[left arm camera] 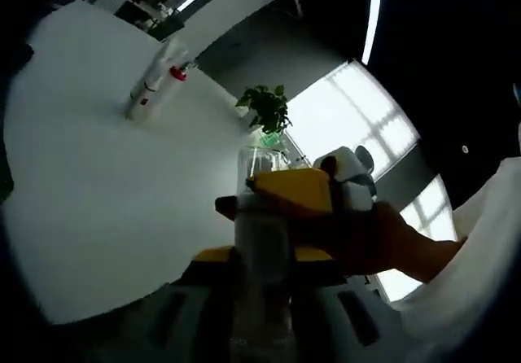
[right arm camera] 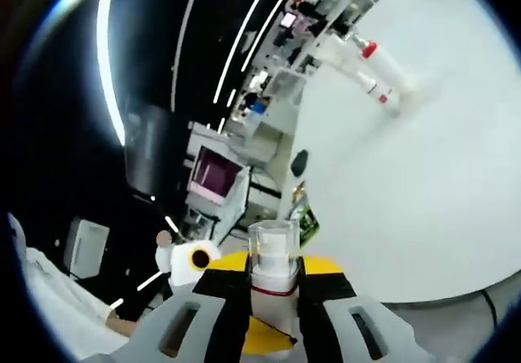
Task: Arrange the skincare products in the storage area until every visible bottle or jar stands upright without overlapping.
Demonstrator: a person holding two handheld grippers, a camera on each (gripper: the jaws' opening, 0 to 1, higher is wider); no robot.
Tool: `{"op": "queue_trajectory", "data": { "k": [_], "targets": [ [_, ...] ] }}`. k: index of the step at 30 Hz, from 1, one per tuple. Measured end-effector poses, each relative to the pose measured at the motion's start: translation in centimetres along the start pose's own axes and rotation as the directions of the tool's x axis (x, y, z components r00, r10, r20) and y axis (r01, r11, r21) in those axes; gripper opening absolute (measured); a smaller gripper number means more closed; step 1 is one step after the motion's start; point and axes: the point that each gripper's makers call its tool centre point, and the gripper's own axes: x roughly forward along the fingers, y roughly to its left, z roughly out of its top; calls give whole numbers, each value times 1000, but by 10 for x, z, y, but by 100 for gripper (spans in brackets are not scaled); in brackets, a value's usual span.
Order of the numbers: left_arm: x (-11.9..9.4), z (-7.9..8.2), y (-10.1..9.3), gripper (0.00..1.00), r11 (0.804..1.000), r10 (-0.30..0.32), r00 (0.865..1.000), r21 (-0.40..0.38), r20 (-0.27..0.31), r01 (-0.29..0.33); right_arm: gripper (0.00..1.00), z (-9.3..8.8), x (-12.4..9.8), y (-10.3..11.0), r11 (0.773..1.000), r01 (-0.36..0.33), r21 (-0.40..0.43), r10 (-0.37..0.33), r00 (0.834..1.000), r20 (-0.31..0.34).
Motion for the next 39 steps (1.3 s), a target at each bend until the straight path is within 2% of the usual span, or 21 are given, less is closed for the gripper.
{"op": "queue_trajectory", "data": {
  "k": [2, 3, 5, 6, 7, 8, 10, 11, 12, 13, 14, 16, 18, 23, 28, 29, 30, 31, 32, 37, 39],
  "targets": [
    [-1, -1, -9, 20, 994, -82, 997, -70, -9, 81, 18, -2, -4, 3, 999, -31, 6, 32, 999, -40],
    [-2, 0, -16, 21, 986, -136, 991, -100, -9, 135, 18, -2, -5, 5, 999, -52, 16, 52, 997, -48],
    [-4, 3, -28, 22, 964, -222, 975, -150, 6, 221, 18, 0, -9, 19, 990, -137, 40, 139, 989, -57],
    [-5, 3, -33, 22, 951, -259, 966, -172, 4, 256, 18, -1, -11, 24, 985, -168, 47, 171, 983, -69],
    [-5, 3, -35, 23, 946, -272, 962, -182, 3, 268, 18, -1, -11, 26, 983, -180, 47, 183, 980, -73],
    [-7, 3, -44, 23, 915, -337, 942, -234, 11, 330, 18, -1, -14, 35, 970, -241, 46, 244, 967, -80],
    [-10, 3, -56, 23, 871, -400, 916, -302, 17, 386, 18, -1, -16, 45, 952, -300, 63, 305, 949, -85],
    [-10, 5, -58, 23, 873, -406, 914, -284, 30, 397, 18, -1, -17, 48, 944, -321, 81, 327, 941, -86],
    [-11, 7, -61, 22, 883, -412, 911, -232, 33, 408, 18, 0, -17, 50, 940, -334, 76, 339, 937, -85],
    [-11, 8, -61, 22, 885, -410, 911, -226, 37, 407, 18, 1, -17, 50, 939, -334, 76, 340, 937, -78],
    [-11, 10, -58, 22, 896, -390, 920, -216, 39, 389, 18, 2, -16, 49, 940, -333, 74, 338, 938, -71],
    [-10, 14, -54, 22, 904, -372, 927, -206, 52, 374, 19, 5, -15, 46, 942, -327, 70, 331, 942, -60],
    [-9, 18, -42, 22, 930, -314, 947, -180, 64, 321, 20, 9, -12, 40, 953, -298, 55, 301, 952, -50],
    [-7, 17, -20, 21, 979, -184, 983, -90, 3, 184, 20, 11, -2, 24, 978, -209, -17, 207, 976, -61],
    [-6, 23, 5, 21, 999, -35, 999, -32, -3, 35, 21, 18, 9, 7, 993, -115, -12, 115, 993, -17],
    [-6, 21, 15, 21, 999, 45, 998, 14, -33, -45, 21, 18, 12, 0, 998, -69, -10, 69, 998, -10],
    [-6, 22, 24, 21, 989, 120, 992, 89, -47, -116, 22, 16, 15, -2, 998, -53, -15, 53, 999, -12],
    [-6, 21, 26, 21, 983, 151, 986, 112, -66, -143, 22, 14, 17, -3, 999, -52, -16, 51, 999, -10],
    [-6, 21, 33, 21, 969, 209, 975, 156, -81, -194, 23, 14, 19, -5, 999, -39, 5, 39, 999, 1],
    [-3, 13, 40, 21, 923, 295, 944, 300, -149, -241, 26, 5, 24, -14, 1000, 17, -16, -18, 999, -29],
    [-2, 11, 42, 21, 905, 324, 932, 342, -164, -254, 31, 2, 27, -14, 1000, 16, -13, -16, 999, -40]
  ]
}}
